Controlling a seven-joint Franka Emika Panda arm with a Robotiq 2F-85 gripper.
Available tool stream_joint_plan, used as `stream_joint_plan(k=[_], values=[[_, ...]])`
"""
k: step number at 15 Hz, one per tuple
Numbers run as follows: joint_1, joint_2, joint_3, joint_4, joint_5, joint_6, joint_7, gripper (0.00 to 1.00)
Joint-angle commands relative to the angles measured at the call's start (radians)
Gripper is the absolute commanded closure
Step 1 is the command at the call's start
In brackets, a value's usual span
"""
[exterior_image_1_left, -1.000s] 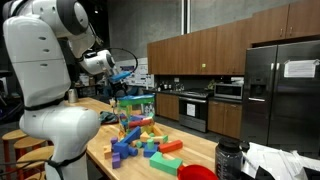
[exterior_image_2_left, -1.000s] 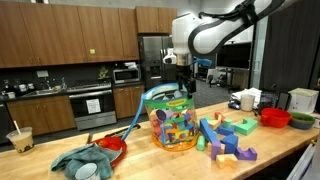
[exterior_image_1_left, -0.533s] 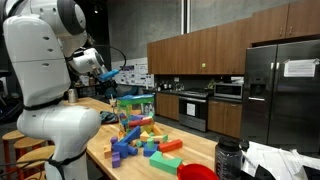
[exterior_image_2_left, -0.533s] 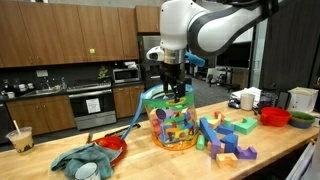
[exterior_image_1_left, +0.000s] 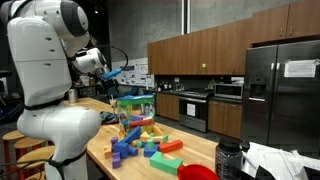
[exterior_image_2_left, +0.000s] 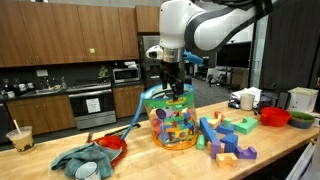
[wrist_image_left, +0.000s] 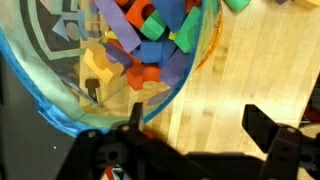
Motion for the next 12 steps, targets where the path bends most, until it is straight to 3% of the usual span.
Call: stream_joint_plan(k=[1,7,10,12], values=[[-0.013,0.064,-0.027,0.091,-0.008,0.007,-0.087,0.00],[-0.045,0.171,-0.046,0.232,-0.028,-0.001,-0.225,0.00],[-0.056,0.213,-0.049,0.248,-0.046,0.010,-0.276,0.00],[-0.062,0.236,-0.047,0.246,-0.001,0.002,-0.336,0.00]])
